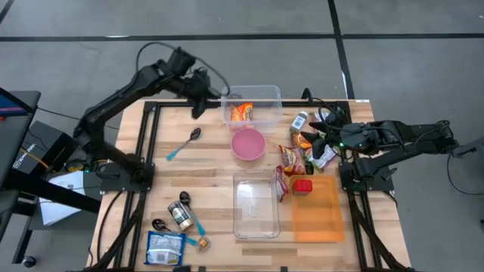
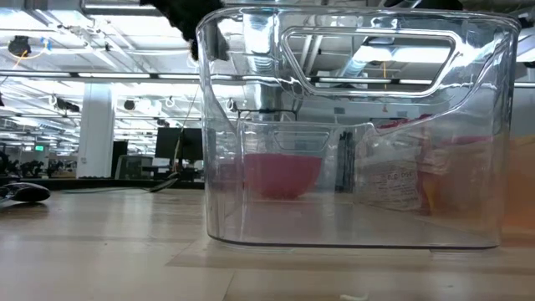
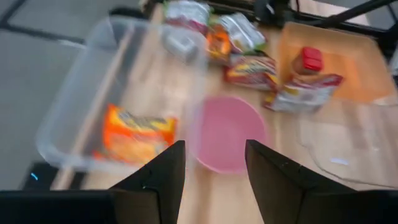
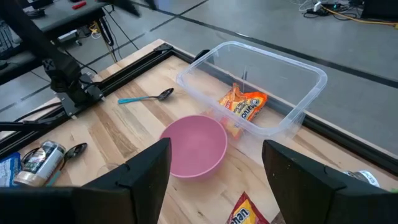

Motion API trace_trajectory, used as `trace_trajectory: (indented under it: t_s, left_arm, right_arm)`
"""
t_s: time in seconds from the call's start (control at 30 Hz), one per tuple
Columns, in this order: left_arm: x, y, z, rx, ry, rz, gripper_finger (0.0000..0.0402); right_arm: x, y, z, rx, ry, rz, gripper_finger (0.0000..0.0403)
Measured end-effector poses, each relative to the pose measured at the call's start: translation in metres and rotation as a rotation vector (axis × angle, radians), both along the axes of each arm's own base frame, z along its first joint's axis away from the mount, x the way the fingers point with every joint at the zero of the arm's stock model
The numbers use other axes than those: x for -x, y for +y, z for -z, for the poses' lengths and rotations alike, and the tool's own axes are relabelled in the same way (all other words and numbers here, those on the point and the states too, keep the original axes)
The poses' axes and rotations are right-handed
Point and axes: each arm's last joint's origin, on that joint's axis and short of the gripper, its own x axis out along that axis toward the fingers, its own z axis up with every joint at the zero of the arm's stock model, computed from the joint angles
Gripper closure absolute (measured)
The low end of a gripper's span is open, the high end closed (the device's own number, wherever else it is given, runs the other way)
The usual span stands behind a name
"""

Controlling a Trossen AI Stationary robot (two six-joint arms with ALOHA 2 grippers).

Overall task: Pick & Place Food Item
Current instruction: Put the blue spoon into the bottom transparent bin

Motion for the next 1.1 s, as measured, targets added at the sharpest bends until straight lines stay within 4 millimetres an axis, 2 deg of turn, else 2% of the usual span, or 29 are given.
trace_trajectory:
  t_s: [0.27,0.43,1.1]
  left_arm:
    - [0.038,-0.061,0.019,0.089,-0.049,-0.046,0.0240]
    - [0.050,-0.079,0.028,0.060,-0.100,-0.113,0.0238]
    - [0.054,-0.081,0.029,0.044,-0.119,-0.176,0.0235]
  right_arm:
    - [0.000,0.000,0.000,0.031,0.020,-0.025,0.0158]
    - [-0.001,-0.003,0.000,0.042,0.035,-0.034,0.0158]
    - [-0.002,-0.006,-0.002,0.051,0.023,-0.015,0.0158]
